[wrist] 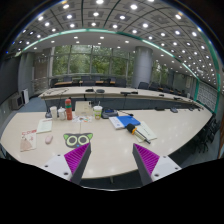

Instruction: Arrange mouse

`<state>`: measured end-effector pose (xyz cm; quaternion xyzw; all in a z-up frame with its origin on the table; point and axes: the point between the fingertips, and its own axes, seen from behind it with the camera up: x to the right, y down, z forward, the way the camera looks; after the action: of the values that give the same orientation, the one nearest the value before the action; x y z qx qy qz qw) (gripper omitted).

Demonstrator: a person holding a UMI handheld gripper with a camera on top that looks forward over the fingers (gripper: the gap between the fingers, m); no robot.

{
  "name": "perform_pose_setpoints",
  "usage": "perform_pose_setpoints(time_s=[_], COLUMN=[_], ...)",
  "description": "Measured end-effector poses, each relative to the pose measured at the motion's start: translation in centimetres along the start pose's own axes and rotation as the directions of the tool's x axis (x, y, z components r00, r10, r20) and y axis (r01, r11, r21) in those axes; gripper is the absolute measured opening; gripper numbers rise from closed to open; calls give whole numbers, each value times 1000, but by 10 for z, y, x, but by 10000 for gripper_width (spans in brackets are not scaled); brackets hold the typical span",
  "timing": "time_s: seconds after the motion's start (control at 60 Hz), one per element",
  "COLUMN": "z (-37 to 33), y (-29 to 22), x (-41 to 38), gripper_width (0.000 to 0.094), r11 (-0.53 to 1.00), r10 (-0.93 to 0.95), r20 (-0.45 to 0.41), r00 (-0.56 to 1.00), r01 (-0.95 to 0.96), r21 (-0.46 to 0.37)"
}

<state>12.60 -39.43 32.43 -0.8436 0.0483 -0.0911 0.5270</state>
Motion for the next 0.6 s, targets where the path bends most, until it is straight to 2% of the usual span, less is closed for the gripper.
perform_pose_setpoints(time_s=[0.3, 0.433, 0.6], z=[33, 53, 88], y=[81, 139, 196], x=[-18, -69, -178], gripper_width=[852, 843, 844], r11=[995, 986, 973], r10=[-17, -16, 40], r20=[-7, 36, 124], r00=[1000, 999, 991], r01=[16, 22, -11], r21=[-100, -164, -228])
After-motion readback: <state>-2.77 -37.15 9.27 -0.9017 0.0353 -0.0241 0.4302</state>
